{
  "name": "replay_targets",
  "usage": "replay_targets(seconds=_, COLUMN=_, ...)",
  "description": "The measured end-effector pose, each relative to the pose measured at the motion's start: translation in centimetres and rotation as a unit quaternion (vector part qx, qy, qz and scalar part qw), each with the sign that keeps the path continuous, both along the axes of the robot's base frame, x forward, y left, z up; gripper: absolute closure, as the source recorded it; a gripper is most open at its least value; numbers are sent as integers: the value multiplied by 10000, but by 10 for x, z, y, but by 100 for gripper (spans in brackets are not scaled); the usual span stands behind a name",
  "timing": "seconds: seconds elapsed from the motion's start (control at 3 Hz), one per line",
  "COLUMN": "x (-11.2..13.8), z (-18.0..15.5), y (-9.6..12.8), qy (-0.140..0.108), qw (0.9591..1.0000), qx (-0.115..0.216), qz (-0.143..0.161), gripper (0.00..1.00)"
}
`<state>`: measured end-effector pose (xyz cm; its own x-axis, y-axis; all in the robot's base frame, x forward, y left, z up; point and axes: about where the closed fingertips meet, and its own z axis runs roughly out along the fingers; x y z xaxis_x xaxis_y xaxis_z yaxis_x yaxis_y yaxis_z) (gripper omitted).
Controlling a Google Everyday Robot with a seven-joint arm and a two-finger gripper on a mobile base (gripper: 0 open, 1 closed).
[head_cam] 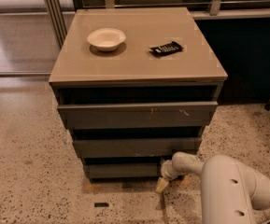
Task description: Open bottom drawer
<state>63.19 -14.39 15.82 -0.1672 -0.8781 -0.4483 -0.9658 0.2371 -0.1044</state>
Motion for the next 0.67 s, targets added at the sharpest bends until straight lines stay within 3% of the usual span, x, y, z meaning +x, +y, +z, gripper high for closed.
replay_targets(seconds=0.67, x=-23, z=0, y=-6, qy=233, qw=9997, qx=-60, qz=31, gripper=0)
